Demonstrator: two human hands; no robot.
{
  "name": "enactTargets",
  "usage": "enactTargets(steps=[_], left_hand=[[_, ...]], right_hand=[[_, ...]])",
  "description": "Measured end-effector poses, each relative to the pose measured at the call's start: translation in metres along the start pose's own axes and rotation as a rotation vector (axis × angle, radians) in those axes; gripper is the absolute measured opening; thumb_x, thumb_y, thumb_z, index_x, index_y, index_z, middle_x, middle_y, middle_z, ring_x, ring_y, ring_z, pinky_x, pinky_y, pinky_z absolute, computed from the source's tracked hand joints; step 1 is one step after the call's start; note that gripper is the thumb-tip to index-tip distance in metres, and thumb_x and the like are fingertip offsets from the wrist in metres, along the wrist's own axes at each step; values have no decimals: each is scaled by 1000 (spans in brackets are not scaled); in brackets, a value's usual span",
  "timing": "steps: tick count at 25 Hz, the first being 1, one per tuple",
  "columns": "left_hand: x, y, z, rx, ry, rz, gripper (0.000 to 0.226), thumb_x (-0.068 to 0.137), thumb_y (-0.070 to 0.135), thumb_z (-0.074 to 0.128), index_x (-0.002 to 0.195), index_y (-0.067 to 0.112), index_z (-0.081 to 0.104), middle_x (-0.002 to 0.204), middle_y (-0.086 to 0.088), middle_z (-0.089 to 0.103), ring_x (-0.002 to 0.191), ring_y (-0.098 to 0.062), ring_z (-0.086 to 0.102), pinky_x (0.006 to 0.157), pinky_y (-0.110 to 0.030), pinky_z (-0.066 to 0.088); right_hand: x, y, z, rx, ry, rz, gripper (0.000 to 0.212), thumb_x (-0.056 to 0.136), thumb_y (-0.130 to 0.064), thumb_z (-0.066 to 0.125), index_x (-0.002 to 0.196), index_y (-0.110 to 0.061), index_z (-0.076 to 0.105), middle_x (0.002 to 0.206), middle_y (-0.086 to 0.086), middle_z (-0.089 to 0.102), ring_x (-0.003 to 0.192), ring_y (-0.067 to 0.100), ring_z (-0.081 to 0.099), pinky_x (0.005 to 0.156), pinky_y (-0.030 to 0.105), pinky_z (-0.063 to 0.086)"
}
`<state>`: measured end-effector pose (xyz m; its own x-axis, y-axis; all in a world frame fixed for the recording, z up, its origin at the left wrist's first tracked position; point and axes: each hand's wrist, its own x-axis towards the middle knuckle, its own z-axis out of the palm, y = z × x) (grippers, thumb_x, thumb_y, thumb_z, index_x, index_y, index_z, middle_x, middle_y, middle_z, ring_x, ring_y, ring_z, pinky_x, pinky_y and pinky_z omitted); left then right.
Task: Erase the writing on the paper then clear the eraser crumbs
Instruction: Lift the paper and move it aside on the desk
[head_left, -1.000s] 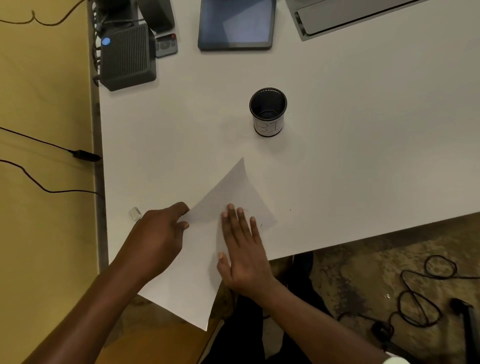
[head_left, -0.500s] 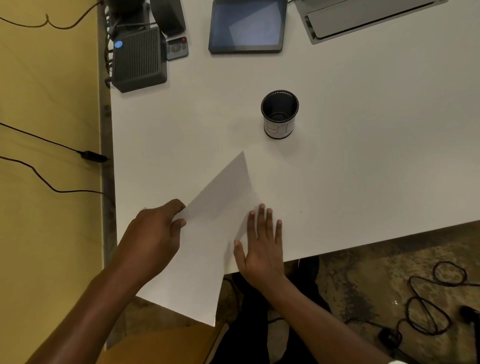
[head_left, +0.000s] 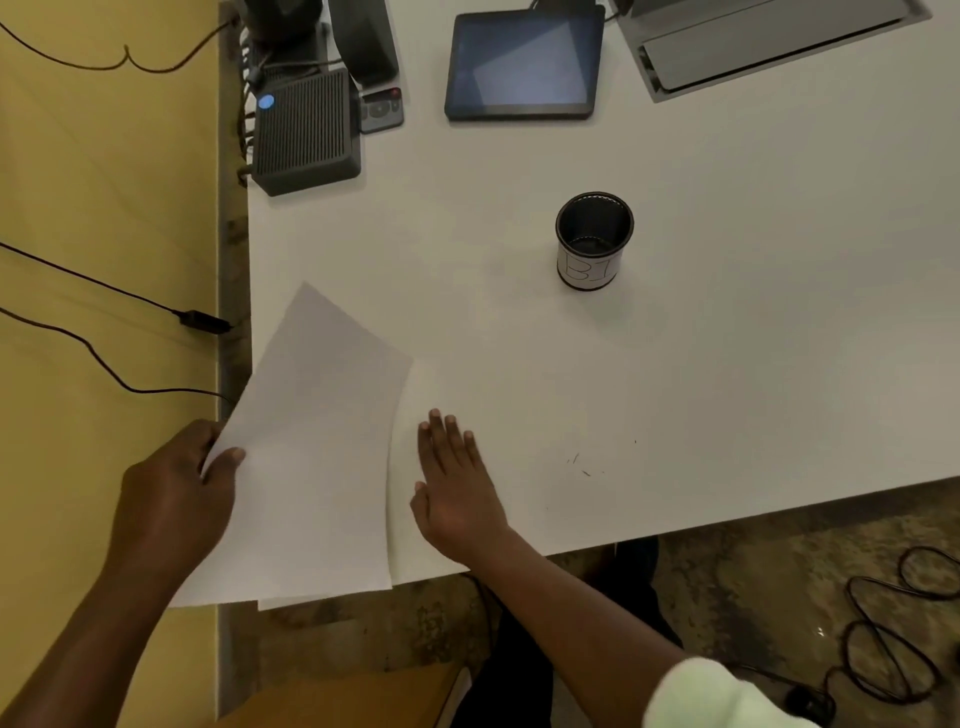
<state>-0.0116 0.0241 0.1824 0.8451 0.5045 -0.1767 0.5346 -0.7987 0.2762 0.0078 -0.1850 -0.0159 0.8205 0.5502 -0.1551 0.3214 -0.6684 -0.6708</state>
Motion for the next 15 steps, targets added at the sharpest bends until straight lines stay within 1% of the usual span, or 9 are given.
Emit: enactTargets(steps=[3,5,7,9,11,13,14,15], left_hand=[[6,-16,8,-51,25,-90,16,104,16,59,114,6,67,104,-20,75,82,-32,60,73,-39,46],[8,-18,13,-100,31,-115,18,105,17,58,117,6,67,107,-19,74,86,-32,60,78,-42,48],[8,-18,20,-145,40,-110,19,105,17,59,117,6,67,107,-18,73,89,-32,61,82,-42,49],[9,-18,26,-196,33,-98,19,104,18,60,118,6,68,108,-16,74,91,-32,63,85,-40,50],[10,-17,34,-242,8,-85,23,104,19,61,122,6,68,111,-12,73,96,-31,65,89,-40,50],[12,-17,45,-267,-19,-83,30,104,20,61,129,4,66,120,-13,73,106,-33,66,95,-44,51],[12,-16,50,-279,-23,-88,33,104,20,62,132,3,64,126,-15,71,113,-35,66,100,-46,51],[13,-14,56,-298,-25,-94,36,104,20,62,135,2,63,129,-14,70,116,-34,64,102,-46,50]], right_hand=[[39,-5,7,-73,-18,6,70,98,-30,35,156,-2,7,164,16,-4,152,30,-9,122,51,8],[53,0,7,-122,-1,4,71,100,-35,37,155,-1,9,165,17,-2,152,30,-7,122,50,9],[51,8,6,-158,29,12,72,101,-41,34,156,-2,7,165,15,-4,152,28,-10,123,49,8],[36,16,3,-148,87,67,74,101,-45,32,156,-3,4,165,14,-7,152,26,-13,123,47,5],[11,26,-5,-107,154,182,76,101,-46,32,156,-3,1,165,14,-9,151,26,-14,124,46,5],[-16,32,-14,-61,220,310,78,101,-46,33,155,-2,-2,164,15,-11,151,27,-15,124,46,6],[-29,32,-18,-33,234,328,79,101,-44,35,155,-1,-2,164,16,-12,151,28,-14,124,46,5],[-42,29,-20,-10,217,286,79,102,-42,38,155,-1,-2,164,17,-12,151,28,-14,124,46,5]])
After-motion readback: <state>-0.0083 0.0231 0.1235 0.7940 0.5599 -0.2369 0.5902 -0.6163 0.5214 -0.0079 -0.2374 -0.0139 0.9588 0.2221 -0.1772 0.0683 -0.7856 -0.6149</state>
